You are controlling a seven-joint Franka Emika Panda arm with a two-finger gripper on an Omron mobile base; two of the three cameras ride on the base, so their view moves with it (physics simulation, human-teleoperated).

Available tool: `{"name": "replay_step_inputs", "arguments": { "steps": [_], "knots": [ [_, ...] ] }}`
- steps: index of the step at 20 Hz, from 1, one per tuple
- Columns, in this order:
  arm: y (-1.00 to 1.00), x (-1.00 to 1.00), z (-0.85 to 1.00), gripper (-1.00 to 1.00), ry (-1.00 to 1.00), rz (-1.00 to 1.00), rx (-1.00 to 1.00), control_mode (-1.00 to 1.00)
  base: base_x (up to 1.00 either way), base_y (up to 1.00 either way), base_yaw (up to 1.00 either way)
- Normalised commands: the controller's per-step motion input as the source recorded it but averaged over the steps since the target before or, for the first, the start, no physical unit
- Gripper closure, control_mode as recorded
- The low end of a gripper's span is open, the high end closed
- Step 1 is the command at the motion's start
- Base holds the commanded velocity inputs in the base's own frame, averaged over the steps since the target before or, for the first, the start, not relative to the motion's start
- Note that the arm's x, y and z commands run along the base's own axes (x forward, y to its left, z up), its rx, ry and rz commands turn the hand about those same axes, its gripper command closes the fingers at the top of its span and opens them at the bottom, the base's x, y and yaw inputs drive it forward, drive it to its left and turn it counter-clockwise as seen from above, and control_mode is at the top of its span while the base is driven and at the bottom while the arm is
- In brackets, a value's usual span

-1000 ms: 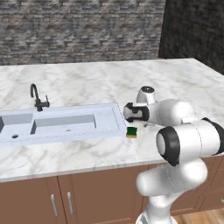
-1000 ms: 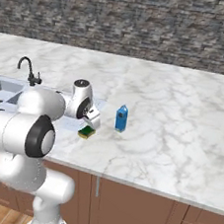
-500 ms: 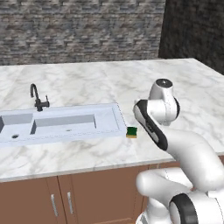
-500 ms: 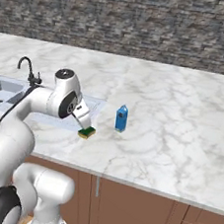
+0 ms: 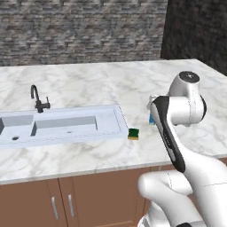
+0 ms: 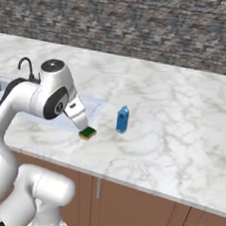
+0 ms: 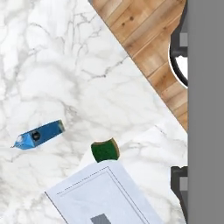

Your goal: Open the cabinet. Pick the sponge and place it next to the sink. Then close the cabinet.

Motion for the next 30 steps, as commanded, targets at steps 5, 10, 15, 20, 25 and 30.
{"name": "replay_step_inputs", "arguments": {
  "steps": [5, 10, 15, 20, 25, 30],
  "knots": [
    [0.0, 0.0, 0.0, -1.0, 0.0, 0.0, 0.0, 1.0, -0.81, -0.69, -0.07],
    [0.0, 0.0, 0.0, -1.0, 0.0, 0.0, 0.0, 1.0, -0.44, -0.64, -0.6],
    [0.0, 0.0, 0.0, -1.0, 0.0, 0.0, 0.0, 1.0, -0.16, -0.33, -0.78],
    [0.0, 0.0, 0.0, -1.0, 0.0, 0.0, 0.0, 1.0, -0.17, -0.35, -0.77],
    [0.0, 0.0, 0.0, -1.0, 0.0, 0.0, 0.0, 1.0, -0.11, -0.24, -0.81],
    [0.0, 0.0, 0.0, -1.0, 0.0, 0.0, 0.0, 1.0, -0.05, -0.02, -0.9]
  ]
}}
